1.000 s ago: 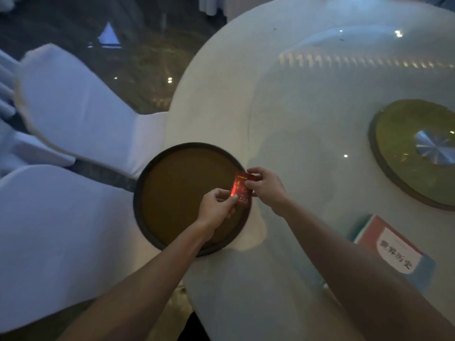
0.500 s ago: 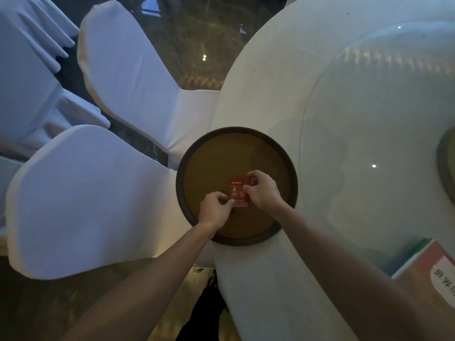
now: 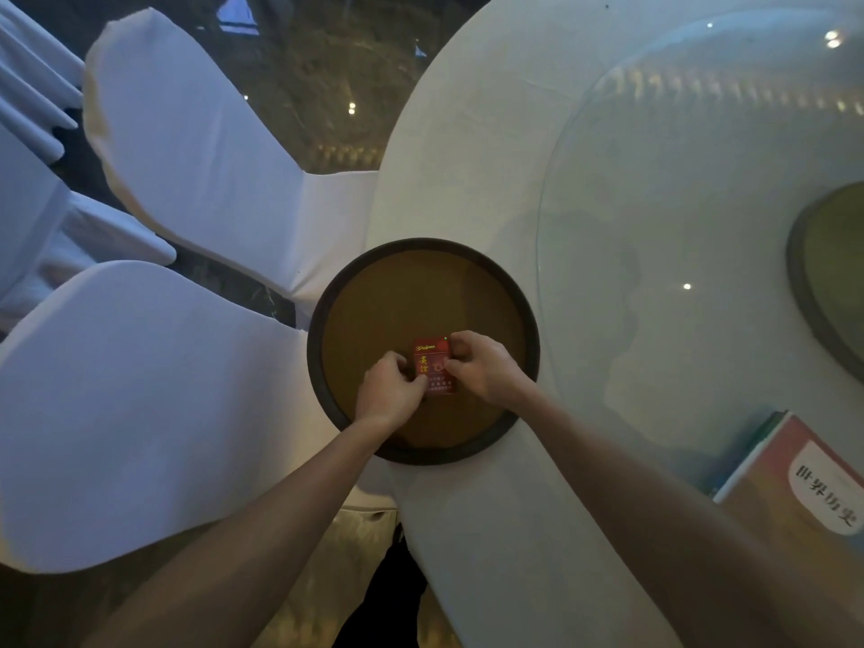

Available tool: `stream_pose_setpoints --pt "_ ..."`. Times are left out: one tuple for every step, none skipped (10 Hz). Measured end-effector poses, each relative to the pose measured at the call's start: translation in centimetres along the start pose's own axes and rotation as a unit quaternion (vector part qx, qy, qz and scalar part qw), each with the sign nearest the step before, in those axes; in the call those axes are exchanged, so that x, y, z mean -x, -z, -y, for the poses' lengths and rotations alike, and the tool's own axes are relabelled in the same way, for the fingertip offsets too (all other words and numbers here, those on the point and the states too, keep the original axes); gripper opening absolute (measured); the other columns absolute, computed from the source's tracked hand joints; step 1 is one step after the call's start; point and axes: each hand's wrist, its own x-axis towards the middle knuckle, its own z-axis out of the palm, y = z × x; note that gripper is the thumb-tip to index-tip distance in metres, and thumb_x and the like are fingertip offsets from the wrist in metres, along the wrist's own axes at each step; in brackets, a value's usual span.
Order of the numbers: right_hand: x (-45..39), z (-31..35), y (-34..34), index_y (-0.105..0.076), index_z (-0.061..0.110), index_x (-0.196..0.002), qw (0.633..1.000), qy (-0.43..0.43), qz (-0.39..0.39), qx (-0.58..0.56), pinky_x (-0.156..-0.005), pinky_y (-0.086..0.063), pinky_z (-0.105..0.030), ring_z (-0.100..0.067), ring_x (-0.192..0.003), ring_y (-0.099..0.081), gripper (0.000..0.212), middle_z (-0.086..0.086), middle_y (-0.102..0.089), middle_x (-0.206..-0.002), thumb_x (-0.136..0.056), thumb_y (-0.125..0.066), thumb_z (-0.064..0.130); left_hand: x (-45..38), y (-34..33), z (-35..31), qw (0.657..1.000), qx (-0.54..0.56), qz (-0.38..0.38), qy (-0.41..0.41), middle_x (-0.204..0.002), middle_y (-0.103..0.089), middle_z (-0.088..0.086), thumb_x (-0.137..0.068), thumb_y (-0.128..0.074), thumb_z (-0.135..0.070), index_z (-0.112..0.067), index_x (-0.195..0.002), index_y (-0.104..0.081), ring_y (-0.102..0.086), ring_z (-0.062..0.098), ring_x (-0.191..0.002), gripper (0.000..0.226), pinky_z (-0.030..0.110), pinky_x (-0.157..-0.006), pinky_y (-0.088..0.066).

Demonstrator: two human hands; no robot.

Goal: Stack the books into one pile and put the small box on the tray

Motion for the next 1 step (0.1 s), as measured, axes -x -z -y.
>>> stream_pose_setpoints --pt "1.67 -0.72 1.01 -0.052 0.015 -0.149 0.998 -0.013 -0.052 0.016 -0.102 -0.054 -0.035 -0.022 -0.132 -0.060 0.052 -0.006 -0.061 -0.146 -0.100 -0.062 0.028 0.65 0.57 -2.57 0.987 -0.091 -0.087 -0.102 -0.108 -0.057 -0.005 -0.087 -0.067 -0.043 -0.023 -0.122 -0.053 -0.059 0.012 -0.093 0.042 0.024 -0.070 -0.049"
